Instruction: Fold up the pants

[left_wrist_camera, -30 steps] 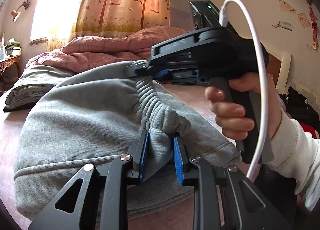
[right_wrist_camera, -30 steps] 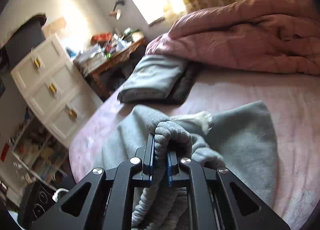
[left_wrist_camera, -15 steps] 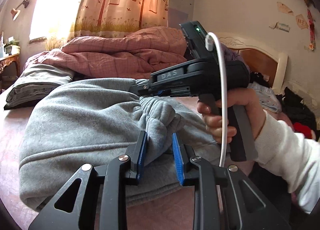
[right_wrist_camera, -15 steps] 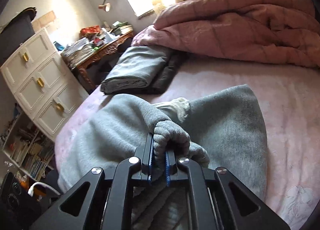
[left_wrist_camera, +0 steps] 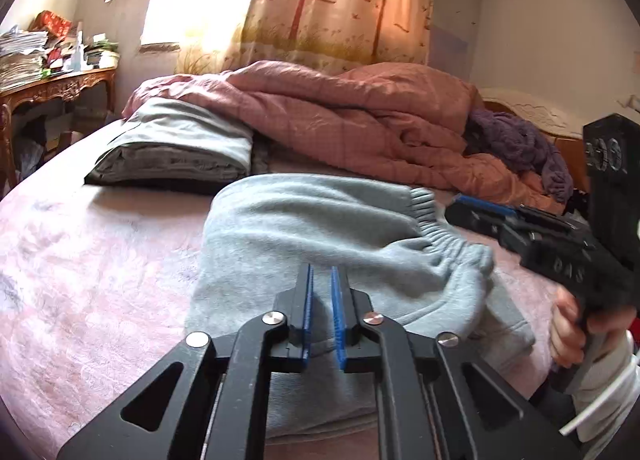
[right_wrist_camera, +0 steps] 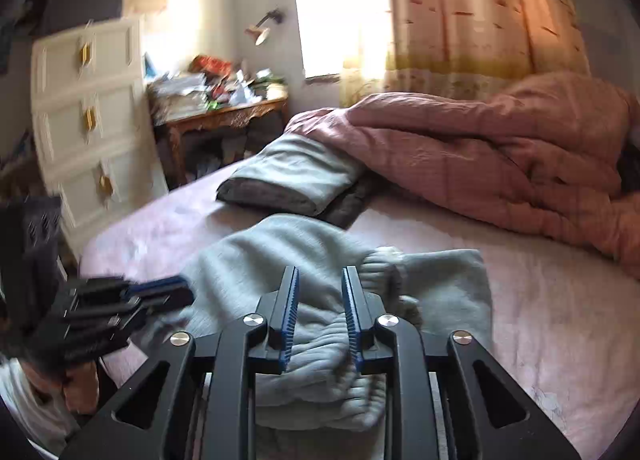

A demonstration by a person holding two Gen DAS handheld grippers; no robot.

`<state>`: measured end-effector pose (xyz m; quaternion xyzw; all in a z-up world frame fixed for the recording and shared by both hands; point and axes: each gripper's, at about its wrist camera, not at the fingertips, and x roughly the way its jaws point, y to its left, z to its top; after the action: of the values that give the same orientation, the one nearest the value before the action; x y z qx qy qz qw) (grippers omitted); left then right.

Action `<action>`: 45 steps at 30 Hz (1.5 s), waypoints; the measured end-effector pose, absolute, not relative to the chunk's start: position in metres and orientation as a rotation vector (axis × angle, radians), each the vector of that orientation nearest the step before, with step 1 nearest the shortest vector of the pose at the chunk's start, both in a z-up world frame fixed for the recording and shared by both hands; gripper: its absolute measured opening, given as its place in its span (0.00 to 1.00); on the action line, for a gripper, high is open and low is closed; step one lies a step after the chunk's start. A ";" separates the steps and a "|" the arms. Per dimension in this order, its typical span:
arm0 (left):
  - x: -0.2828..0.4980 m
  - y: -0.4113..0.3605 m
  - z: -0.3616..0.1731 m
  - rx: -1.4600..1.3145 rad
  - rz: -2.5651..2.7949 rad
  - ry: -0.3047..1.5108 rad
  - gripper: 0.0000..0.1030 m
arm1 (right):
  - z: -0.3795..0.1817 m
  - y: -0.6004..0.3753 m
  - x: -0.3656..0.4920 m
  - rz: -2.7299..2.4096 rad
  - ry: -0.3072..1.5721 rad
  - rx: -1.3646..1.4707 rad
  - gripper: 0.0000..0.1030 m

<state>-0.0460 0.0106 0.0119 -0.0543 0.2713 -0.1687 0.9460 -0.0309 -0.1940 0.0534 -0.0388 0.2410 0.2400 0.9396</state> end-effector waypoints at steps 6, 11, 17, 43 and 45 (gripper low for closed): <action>-0.067 0.016 -0.009 -0.055 -0.360 0.540 0.01 | 0.017 -0.196 -0.037 0.403 0.588 -0.079 0.13; -0.078 0.014 -0.017 -0.044 -0.356 0.523 0.01 | 0.006 -0.196 -0.054 0.377 0.557 -0.138 0.13; -0.072 0.015 0.004 -0.082 -0.382 0.513 0.02 | 0.041 -0.216 -0.029 0.466 0.578 0.028 0.13; -0.054 -0.019 -0.012 -0.153 -0.484 0.611 0.00 | 0.015 -0.230 0.070 0.522 0.767 0.254 0.00; -0.056 -0.016 -0.003 -0.160 -0.478 0.586 0.00 | 0.026 -0.227 0.055 0.523 0.734 0.213 0.00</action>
<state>-0.0564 -0.0161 -0.0030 -0.0782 0.2860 -0.2330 0.9262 0.0553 -0.2273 0.0260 0.1026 0.3538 0.2522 0.8948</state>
